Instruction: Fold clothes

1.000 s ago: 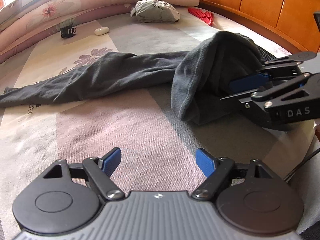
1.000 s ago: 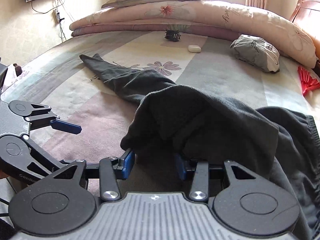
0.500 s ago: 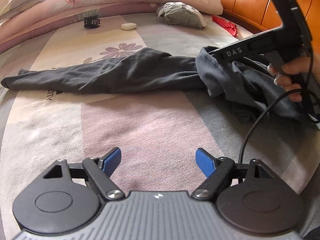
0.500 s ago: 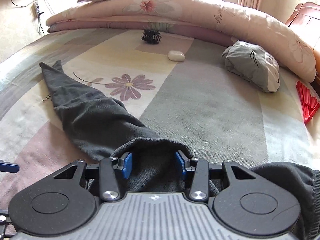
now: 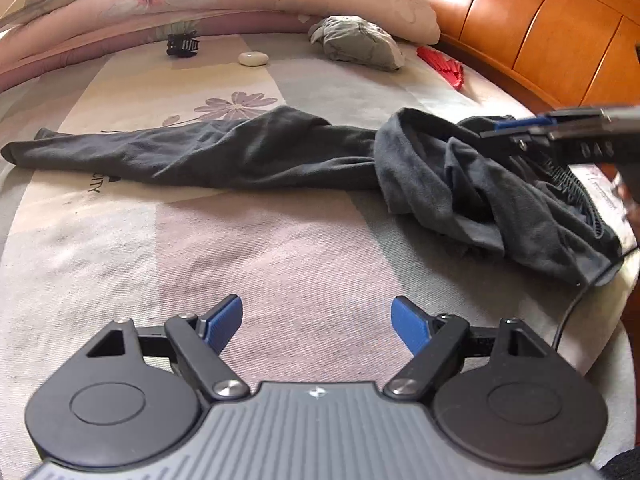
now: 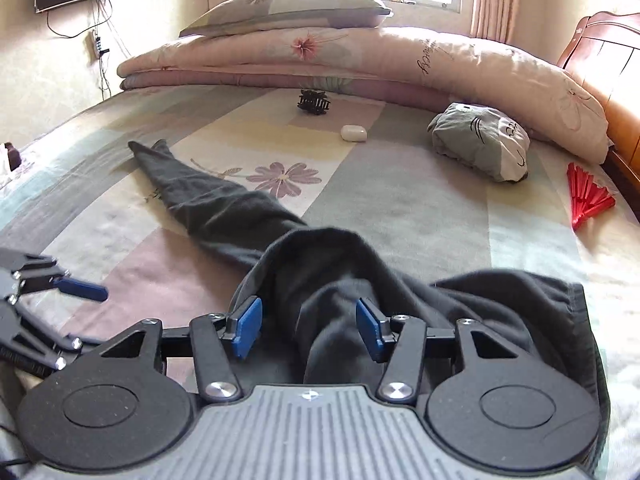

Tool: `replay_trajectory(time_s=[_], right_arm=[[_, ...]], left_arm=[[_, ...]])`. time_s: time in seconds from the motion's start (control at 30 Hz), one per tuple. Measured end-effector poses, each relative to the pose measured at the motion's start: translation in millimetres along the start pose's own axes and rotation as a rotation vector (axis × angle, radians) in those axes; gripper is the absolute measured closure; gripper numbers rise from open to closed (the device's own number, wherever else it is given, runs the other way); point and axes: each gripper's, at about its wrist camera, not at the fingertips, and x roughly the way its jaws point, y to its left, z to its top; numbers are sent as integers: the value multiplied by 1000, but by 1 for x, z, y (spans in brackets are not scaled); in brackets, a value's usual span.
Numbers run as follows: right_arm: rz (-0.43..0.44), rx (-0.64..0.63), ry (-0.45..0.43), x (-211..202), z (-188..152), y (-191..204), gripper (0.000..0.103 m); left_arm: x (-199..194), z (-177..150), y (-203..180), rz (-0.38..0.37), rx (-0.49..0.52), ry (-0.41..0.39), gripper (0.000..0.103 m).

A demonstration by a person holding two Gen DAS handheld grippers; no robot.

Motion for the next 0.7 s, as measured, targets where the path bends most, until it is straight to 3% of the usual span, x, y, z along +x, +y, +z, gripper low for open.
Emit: replay_trajectory(time_s=[0.23, 0.4, 0.47, 0.53, 0.7], right_arm=[[-6, 129, 66, -29, -74, 2, 43], [6, 250, 13, -45, -91, -9, 43], [4, 268, -5, -50, -94, -12, 43], [-1, 273, -15, -54, -95, -16, 43], [8, 308, -26, -53, -101, -23, 43]], left_arm=[[20, 2, -29, -223, -86, 4, 21], [40, 2, -55, -255, -99, -19, 26], [45, 3, -55, -284, -154, -27, 42], [51, 4, -54, -316, -208, -34, 47], [66, 3, -46, -362, -358, -77, 48]])
